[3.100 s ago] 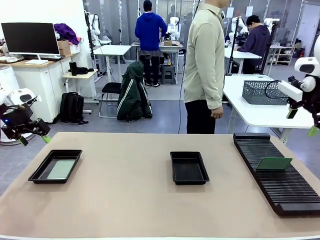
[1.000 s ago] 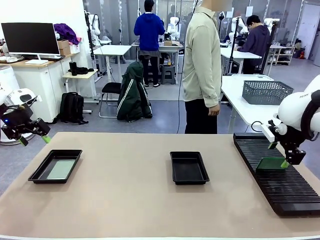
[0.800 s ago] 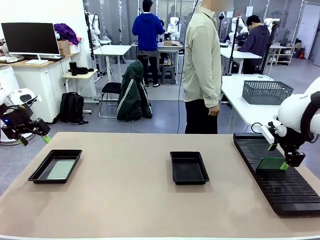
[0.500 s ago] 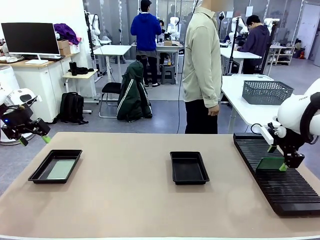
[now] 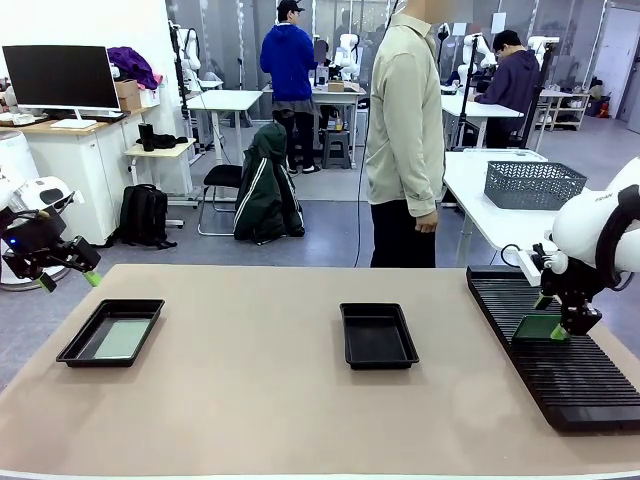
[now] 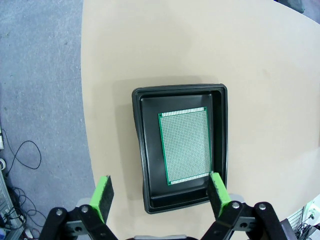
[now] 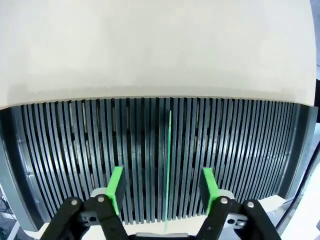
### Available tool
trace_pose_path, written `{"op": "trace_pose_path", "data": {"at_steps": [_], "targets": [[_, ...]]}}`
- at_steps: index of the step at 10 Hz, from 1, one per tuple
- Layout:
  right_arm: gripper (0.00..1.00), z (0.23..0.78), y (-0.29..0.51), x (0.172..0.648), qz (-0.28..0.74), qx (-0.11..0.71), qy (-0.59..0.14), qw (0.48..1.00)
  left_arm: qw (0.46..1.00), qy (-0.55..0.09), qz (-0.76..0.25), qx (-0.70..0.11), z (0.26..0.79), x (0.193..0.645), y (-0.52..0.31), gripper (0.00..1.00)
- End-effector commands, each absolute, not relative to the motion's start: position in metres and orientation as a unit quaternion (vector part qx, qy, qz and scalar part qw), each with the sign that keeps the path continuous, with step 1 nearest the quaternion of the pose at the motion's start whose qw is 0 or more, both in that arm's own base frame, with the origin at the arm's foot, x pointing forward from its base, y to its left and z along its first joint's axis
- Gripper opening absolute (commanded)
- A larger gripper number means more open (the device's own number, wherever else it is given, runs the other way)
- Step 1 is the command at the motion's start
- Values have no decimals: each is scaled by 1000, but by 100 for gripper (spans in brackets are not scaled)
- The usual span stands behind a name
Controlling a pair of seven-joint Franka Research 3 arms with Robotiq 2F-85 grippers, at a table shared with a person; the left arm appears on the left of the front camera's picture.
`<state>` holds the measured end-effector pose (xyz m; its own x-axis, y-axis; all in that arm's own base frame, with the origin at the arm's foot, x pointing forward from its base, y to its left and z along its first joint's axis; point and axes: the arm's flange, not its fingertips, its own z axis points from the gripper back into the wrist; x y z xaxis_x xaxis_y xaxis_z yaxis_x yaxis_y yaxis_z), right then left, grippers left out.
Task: Inspect and transfer BCBs to ESD trays.
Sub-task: Pick up the Blank PCB from the PCB Rack and place it in the right ESD tray.
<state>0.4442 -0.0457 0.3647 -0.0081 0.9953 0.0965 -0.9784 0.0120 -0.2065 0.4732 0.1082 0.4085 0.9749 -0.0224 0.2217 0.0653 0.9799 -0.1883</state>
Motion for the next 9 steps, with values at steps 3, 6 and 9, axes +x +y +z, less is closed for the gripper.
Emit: {"op": "trace_pose_path", "data": {"at_steps": [3,6,9], "targets": [[67,364,-45,437,688,-48,-105,716,988,-113,-18,-100,408,472,108,100],[58,366,-49,438,687,-49,-92,720,988,-113,-18,-100,408,472,108,100],[47,366,-48,441,686,-50,-82,721,988,-113,-18,-100,408,472,108,100]]}}
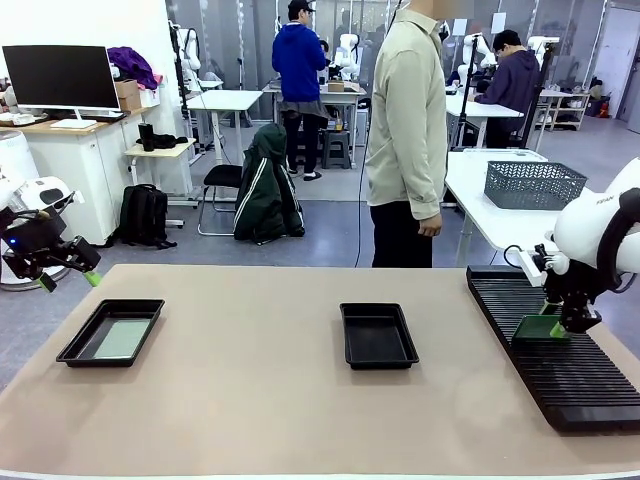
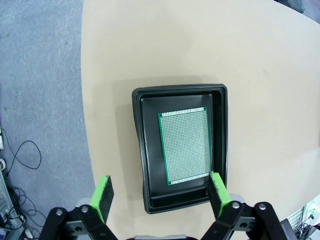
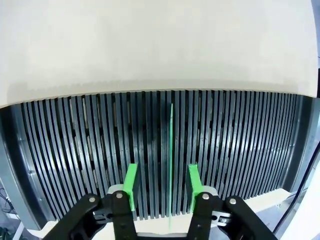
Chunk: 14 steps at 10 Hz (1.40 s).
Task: Inspect and transfer BCBs to ESD trays.
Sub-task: Pick up the Blank PCB from the PCB Rack and place it in the right ESD tray.
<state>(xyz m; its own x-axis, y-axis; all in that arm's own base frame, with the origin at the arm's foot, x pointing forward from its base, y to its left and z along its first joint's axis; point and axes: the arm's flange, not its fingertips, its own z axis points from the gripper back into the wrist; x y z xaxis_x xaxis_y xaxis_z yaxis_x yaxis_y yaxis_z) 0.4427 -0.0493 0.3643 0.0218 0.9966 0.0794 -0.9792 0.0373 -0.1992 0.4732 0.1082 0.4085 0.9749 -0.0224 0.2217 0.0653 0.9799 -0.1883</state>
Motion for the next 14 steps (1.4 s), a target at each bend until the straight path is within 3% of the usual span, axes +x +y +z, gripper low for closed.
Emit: {"op": "trace_pose_path", "data": {"at_steps": [1,14], "targets": [[45,366,-50,441,685,-51,-78,723,988,-113,-18,-100,408,472,108,100],[1,366,-51,443,680,-52,-67,728,988,-113,-18,-100,408,472,108,100]]}}
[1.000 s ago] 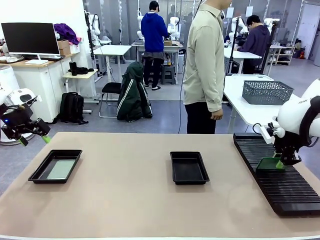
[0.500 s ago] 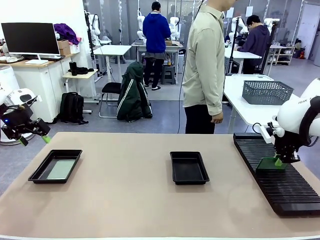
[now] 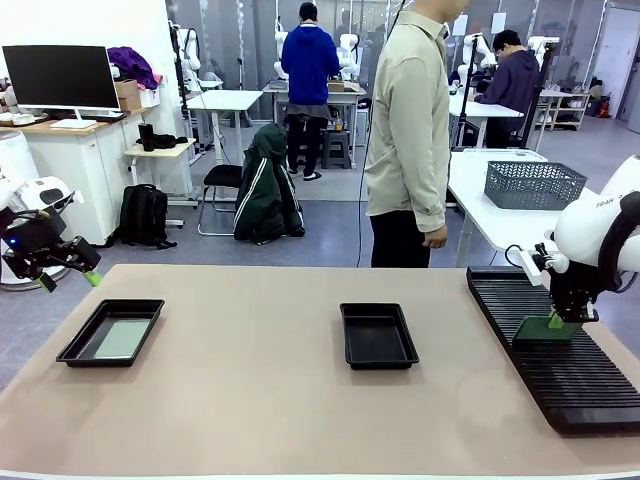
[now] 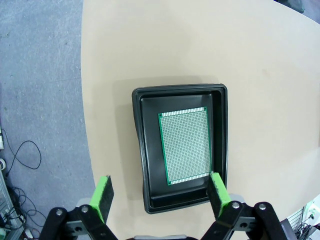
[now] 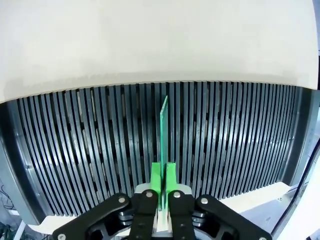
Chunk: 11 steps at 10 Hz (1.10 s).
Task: Inspect and transfer BCBs to ESD trays.
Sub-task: Pick up the Blank PCB from the PCB Rack and place it in the right ESD tray.
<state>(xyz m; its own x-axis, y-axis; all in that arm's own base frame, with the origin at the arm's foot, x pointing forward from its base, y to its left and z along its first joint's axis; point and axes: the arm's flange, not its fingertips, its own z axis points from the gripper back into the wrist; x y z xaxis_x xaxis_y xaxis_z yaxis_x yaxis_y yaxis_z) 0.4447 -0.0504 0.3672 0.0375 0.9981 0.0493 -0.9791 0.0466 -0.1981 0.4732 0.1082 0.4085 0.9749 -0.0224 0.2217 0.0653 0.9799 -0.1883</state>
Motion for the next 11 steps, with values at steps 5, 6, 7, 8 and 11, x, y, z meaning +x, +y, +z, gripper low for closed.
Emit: {"op": "trace_pose_path", "data": {"at_steps": [5,6,7,8,11], "targets": [[0,368,-50,445,688,-55,-87,718,988,-113,-18,-100,408,472,108,100],[0,368,-50,445,688,-55,-87,718,988,-113,-18,-100,408,472,108,100],[0,368,-50,445,688,-55,-87,718,988,-113,-18,-100,408,472,108,100],[0,368,-50,445,688,-55,-87,718,988,-113,-18,-100,408,472,108,100],[0,368,-50,445,688,-55,-87,718,988,-113,-18,-100,408,472,108,100]]}}
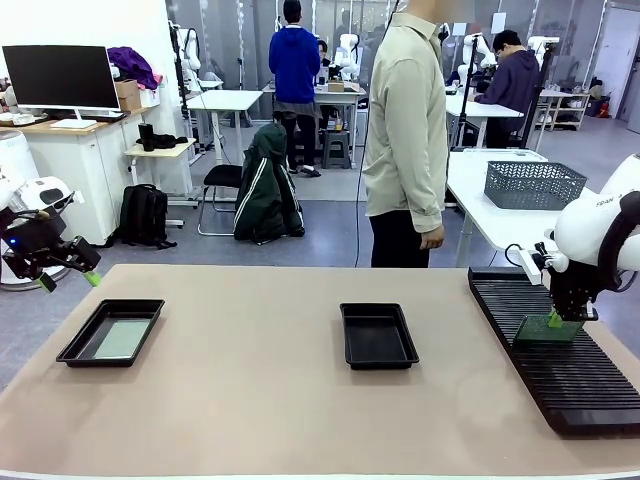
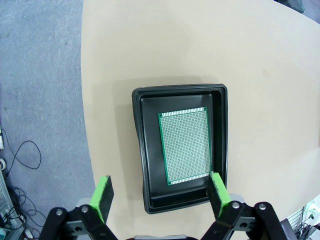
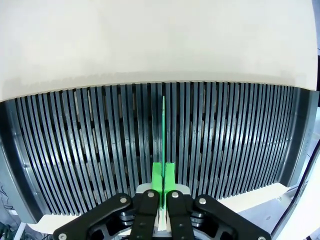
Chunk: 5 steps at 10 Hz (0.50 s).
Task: Inspect and transfer BCBs to ESD trays.
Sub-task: Pick up the Blank PCB from the PCB Rack and place it in the right ESD tray.
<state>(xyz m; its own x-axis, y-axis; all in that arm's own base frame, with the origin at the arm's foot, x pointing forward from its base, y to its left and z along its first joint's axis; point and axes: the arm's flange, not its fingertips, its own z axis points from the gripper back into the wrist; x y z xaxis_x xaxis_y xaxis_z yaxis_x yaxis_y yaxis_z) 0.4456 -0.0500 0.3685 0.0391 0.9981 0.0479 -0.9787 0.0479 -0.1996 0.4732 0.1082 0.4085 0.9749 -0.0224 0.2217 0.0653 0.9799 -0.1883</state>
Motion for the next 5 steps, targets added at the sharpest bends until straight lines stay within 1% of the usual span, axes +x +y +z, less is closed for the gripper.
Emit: {"op": "trace_pose_path", "data": {"at_steps": [1,5], "targets": [[0,368,-50,445,688,-55,-87,718,988,-113,-18,-100,408,472,108,100],[0,368,-50,445,688,-55,-87,718,988,-113,-18,-100,408,472,108,100]]}}
